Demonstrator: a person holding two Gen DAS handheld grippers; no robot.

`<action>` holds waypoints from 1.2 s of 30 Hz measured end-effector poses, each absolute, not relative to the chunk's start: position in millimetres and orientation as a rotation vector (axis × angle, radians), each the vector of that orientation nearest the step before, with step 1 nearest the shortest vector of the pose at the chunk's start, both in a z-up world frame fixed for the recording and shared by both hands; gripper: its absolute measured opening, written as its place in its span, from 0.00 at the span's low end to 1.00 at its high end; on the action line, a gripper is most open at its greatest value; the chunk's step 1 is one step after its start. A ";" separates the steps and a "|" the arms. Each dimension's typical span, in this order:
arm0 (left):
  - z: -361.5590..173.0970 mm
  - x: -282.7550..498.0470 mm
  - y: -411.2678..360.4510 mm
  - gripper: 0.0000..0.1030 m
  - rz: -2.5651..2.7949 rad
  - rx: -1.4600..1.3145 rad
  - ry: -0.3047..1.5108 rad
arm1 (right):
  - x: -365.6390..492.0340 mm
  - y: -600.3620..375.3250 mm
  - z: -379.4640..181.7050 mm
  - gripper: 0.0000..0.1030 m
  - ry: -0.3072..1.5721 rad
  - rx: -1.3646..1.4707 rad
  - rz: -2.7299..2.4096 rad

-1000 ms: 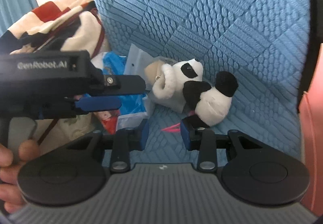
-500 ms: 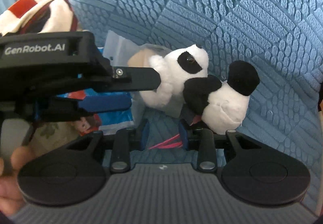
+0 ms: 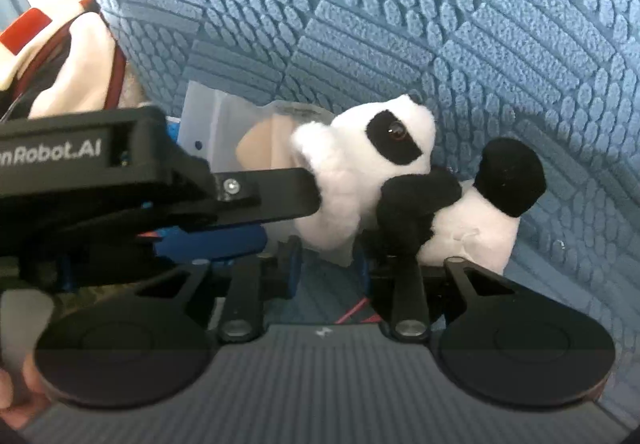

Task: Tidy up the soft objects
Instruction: 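Close the left gripper on the panda plush while the right gripper approaches it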

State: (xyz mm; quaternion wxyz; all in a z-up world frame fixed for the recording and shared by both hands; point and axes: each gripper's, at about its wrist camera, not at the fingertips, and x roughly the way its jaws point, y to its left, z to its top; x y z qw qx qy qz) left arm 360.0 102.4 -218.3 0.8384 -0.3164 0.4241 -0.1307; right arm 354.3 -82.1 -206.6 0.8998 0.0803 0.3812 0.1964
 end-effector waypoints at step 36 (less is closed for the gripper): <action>-220.8 359.6 95.2 0.61 -0.336 -0.695 0.915 | 276.6 -114.3 -172.4 0.08 0.834 0.006 0.442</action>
